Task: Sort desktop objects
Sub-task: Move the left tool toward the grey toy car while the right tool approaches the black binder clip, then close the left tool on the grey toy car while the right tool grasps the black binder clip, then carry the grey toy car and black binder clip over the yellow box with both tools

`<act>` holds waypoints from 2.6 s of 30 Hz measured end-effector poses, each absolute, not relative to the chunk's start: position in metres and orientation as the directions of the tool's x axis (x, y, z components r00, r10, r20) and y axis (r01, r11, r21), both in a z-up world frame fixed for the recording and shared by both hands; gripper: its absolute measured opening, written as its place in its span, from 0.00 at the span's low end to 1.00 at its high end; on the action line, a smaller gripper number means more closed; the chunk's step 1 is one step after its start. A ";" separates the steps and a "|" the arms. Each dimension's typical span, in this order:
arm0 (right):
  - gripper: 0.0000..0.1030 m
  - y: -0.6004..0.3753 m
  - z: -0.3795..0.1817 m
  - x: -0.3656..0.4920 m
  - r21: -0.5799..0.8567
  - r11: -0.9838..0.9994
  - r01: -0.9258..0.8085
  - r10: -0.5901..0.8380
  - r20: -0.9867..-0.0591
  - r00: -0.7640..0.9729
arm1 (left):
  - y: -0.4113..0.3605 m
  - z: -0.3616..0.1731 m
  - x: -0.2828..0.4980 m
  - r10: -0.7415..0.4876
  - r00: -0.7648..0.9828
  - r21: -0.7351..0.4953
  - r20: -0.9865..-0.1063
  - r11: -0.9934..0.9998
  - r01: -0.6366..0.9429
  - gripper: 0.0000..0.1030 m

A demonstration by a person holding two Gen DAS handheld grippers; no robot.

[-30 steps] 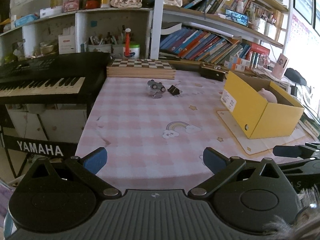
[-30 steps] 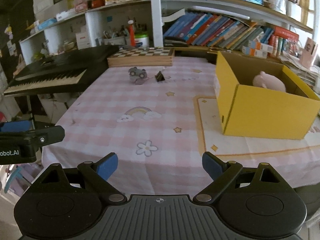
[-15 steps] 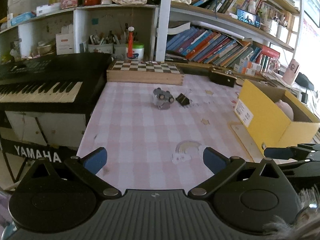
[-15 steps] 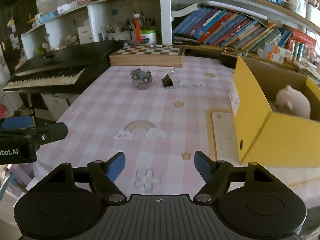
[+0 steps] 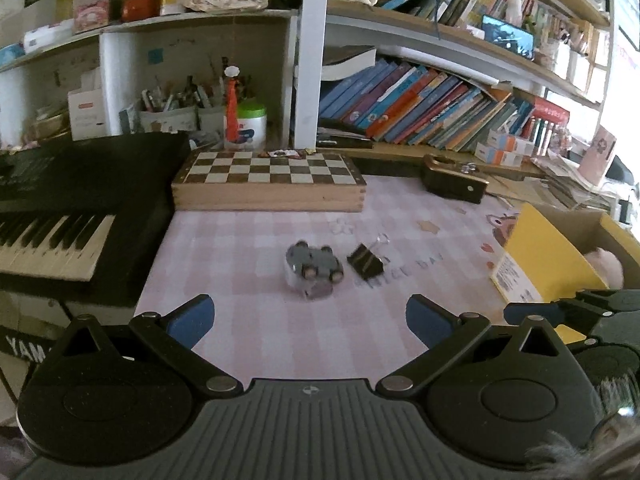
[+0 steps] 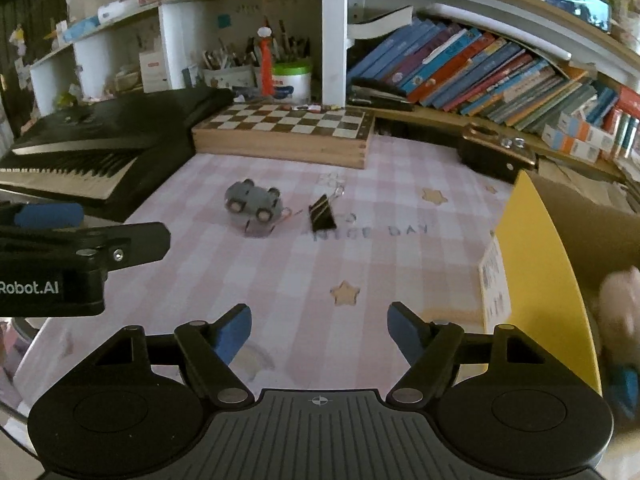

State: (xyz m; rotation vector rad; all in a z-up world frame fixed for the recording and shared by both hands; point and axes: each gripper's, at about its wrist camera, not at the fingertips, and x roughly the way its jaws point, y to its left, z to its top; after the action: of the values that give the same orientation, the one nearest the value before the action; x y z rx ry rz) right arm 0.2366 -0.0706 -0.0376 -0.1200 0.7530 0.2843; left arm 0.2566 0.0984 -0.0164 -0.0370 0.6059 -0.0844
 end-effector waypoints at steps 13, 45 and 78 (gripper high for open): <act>0.71 -0.064 -0.055 0.309 -0.007 0.943 -0.333 0.223 -0.727 0.649 | 0.083 -0.046 0.351 -0.081 0.749 -0.022 -0.658 0.996 0.089 0.96; 0.29 -0.039 -0.095 0.404 0.041 0.924 -0.380 0.286 -0.735 0.616 | 0.133 -0.039 0.344 -0.141 0.709 -0.222 -0.691 0.975 -0.022 0.58; 0.25 -0.103 -0.001 0.224 0.181 0.926 -0.332 0.365 -0.658 0.659 | 0.139 0.016 0.175 -0.256 0.802 -0.325 -0.539 0.942 0.082 0.58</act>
State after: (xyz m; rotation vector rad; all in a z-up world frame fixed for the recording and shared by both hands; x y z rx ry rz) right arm 0.2235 -0.1033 -0.0006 0.0458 0.7544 0.3948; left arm 0.1748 0.1389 0.0159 -0.2950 0.6152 -0.1844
